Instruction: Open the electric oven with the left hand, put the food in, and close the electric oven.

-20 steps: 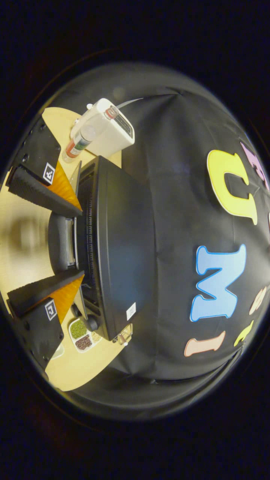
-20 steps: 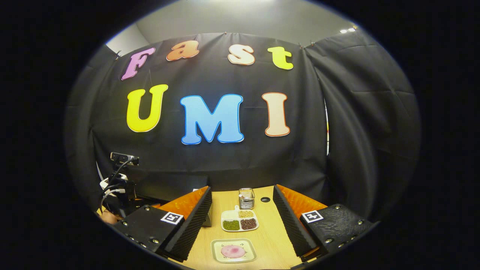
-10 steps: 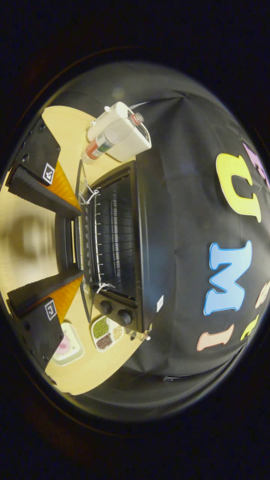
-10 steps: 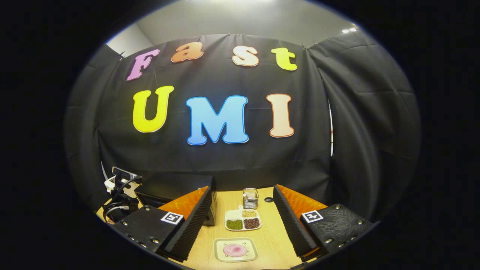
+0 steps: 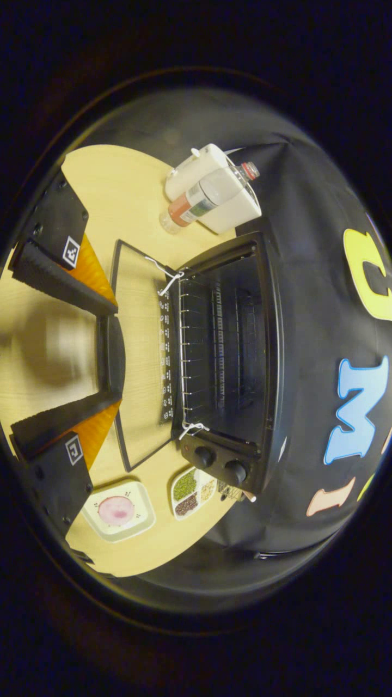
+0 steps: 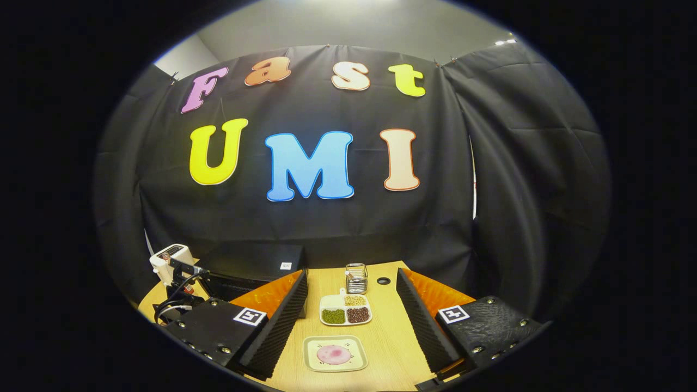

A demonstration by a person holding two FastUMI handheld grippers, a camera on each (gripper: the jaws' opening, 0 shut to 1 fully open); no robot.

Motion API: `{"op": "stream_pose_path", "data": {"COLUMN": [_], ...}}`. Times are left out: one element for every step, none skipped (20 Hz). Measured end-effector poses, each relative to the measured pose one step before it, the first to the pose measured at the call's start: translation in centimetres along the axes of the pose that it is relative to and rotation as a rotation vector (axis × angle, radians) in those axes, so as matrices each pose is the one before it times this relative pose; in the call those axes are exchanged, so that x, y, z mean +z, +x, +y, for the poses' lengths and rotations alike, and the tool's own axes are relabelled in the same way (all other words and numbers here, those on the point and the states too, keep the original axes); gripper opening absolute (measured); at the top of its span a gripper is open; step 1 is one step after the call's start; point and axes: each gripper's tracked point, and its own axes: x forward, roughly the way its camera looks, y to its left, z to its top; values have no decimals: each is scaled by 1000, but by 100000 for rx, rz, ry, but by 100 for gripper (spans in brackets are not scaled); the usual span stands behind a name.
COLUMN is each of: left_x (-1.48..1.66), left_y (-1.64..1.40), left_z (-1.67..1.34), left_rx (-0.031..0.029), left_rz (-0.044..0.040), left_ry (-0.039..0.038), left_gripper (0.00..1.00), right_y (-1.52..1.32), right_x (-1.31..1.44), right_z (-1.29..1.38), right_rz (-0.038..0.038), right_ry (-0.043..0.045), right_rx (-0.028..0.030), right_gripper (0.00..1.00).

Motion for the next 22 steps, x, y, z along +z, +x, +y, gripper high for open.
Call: {"op": "stream_pose_path", "data": {"left_x": [688,1117,1422,1711,1874,2077,2014,2206,2208,2155,2023,1892,1640,1461,931,890,418,294,-437,-403,-563,-261], "left_y": [-555,-790,-960,-1009,-1358,-1263,-1174,-1136,-1225,-1029,-1303,-1020,-995,-757,-414,-426,-344,-167,-261,-152,-222,-241], "left_z": [-294,-245,-530,-426,-400,-354,-371,-230,-109,-137,-206,-283,-106,-4,83,-63,20,193,156,298,249,430], "left_rx": [-614,-815,-1266,-1074,-972,-1348,-1187,-593,-432,-629,-1443,-1744,-1128,-628,53,-106,-50,79,519,629,703,970], "left_rz": [-2379,-3285,-4205,-4895,-5236,-5024,-5530,-5408,-5252,-4924,-4866,-4658,-4137,-3514,-2495,-1759,-1309,-588,626,1283,1194,792], "left_ry": [929,277,-319,-593,-432,-528,-348,0,79,-341,-952,-1118,-696,39,690,1170,1311,1432,1136,338,-11,-96], "left_gripper": [95,95,95,99,95,95,99,99,99,98,99,98,95,96,96,96,97,97,98,98,98,95], "right_y": [96,98,159,338,510,556,639,772,751,834,766,860,891,1132,1021,1024,733,820,1146,1153,888,872], "right_x": [-354,-479,-796,-782,-960,-945,-920,-752,-806,-525,-490,-486,-664,-1025,-1218,-1339,-1535,-1261,-1084,-931,-717,-540], "right_z": [-13,-17,-153,-138,-10,-117,-209,-54,-309,-472,-423,-448,-481,-459,-377,-678,-863,-434,-272,-517,-262,-393], "right_rz": [1121,1791,2424,2815,3477,3519,3916,3628,3739,3042,2705,2637,3658,4492,5539,5439,6169,5626,5601,5097,4076,3808], "right_ry": [308,1610,1941,1779,1681,1581,1823,1652,1425,937,707,457,266,354,471,817,1358,1003,490,-64,101,19], "right_rx": [524,677,526,972,1214,1683,1767,2611,1825,1552,1669,1382,739,898,680,-100,-1031,274,-775,-651,-173,-727], "right_gripper": [99,99,99,99,99,99,99,99,99,99,99,99,99,100,100,100,100,100,100,100,100,100]}}
